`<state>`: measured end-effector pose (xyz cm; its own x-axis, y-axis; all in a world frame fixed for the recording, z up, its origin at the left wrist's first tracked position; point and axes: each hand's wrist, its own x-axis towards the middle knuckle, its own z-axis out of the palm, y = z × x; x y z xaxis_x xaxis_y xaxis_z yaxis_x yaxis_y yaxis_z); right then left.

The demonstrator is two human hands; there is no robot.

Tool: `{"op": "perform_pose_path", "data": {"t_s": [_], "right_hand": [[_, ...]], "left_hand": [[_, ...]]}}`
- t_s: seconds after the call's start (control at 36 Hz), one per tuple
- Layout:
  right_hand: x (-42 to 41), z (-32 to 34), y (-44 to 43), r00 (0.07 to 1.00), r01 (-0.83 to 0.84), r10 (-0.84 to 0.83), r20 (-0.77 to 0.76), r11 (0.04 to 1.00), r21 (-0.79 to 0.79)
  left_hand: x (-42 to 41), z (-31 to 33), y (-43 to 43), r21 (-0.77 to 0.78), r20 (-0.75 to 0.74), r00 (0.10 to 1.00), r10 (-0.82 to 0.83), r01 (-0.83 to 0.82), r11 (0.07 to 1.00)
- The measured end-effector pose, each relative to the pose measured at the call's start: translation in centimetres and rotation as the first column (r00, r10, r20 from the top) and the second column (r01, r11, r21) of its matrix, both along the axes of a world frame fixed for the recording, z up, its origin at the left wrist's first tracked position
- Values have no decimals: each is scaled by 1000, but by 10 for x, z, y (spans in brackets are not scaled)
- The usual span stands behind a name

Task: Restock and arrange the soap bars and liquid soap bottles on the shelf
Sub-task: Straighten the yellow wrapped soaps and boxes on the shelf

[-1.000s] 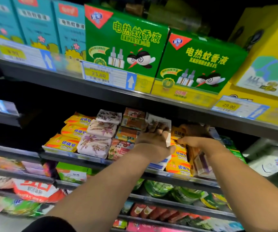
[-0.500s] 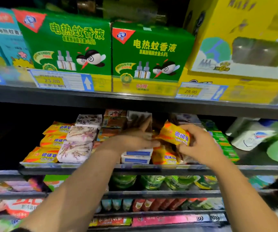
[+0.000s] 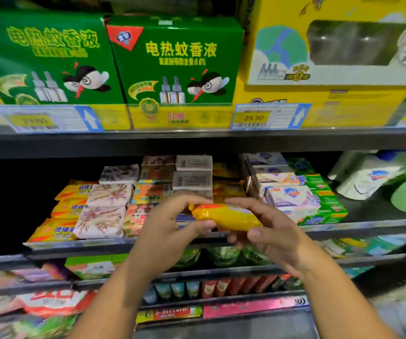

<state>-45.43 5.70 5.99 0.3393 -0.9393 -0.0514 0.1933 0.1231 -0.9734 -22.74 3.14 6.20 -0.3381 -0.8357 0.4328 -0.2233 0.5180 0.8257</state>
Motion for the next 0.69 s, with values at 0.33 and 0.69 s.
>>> {"op": "perform_pose_path", "data": {"t_s": [0.33,0.69], "right_hand": [[87,4,-8,979,169,-177,-104,982,-82],[121,1,-10,971,-187,161,177,972,141]], "left_hand": [[56,0,15,436,-295,922,251,-104,894],[139,-9,26,233,40,990,137,-142,962]]}}
